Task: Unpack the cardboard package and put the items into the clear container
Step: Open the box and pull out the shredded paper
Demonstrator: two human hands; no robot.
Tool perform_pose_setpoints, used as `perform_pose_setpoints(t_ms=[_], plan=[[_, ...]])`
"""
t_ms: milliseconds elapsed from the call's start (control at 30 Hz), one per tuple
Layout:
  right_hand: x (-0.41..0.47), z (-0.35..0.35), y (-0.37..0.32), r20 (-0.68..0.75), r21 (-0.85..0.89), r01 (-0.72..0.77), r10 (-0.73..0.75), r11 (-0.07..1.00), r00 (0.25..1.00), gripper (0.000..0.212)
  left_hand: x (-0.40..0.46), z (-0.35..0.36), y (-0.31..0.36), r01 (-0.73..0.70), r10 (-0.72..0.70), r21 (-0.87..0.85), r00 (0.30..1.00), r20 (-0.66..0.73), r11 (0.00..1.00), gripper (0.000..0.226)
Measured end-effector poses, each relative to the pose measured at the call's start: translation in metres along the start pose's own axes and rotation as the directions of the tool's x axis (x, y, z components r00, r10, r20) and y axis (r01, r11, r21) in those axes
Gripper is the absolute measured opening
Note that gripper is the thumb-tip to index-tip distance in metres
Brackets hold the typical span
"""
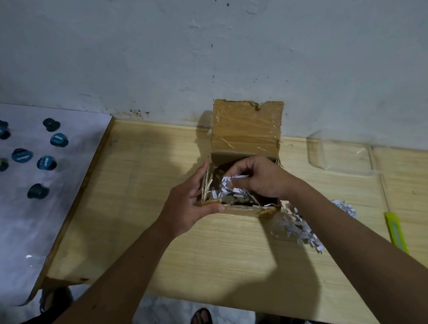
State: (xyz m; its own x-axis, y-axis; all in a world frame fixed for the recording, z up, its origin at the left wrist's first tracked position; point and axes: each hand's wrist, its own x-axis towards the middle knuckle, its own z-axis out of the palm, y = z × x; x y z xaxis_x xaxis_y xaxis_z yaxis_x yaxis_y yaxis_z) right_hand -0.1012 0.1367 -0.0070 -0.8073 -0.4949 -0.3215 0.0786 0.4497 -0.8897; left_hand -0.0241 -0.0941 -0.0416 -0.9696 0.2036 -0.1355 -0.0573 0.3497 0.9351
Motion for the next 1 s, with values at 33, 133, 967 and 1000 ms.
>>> perform_pose_setpoints(t_ms=[33, 133, 967, 1000], plan=[[-0.006, -0.005, -0.003, -0.035, 0.011, 0.003, -0.003, 1.0, 0.999, 0.009, -0.001, 0.0, 0.0, -0.002, 0.002, 0.001, 1.0, 0.001, 1.0, 0.114], [-0.03, -0.021, -0.01, -0.114, 0.057, 0.026, -0.019, 0.998, 0.993, 0.009, 0.0, -0.001, 0.0, -0.004, 0.004, 0.011, 1.0, 0.002, 1.0, 0.115], [-0.187, -0.074, 0.101, -0.355, -0.439, -0.164, -0.003, 0.883, 0.935, 0.037, -0.003, 0.009, 0.017, 0.038, -0.04, -0.076, 0.999, -0.032, 0.996, 0.108], [-0.187, -0.074, 0.1, -0.363, -0.451, -0.169, -0.007, 0.876, 0.932, 0.039, -0.003, 0.009, 0.018, 0.043, -0.046, -0.078, 0.998, -0.033, 0.996, 0.108]])
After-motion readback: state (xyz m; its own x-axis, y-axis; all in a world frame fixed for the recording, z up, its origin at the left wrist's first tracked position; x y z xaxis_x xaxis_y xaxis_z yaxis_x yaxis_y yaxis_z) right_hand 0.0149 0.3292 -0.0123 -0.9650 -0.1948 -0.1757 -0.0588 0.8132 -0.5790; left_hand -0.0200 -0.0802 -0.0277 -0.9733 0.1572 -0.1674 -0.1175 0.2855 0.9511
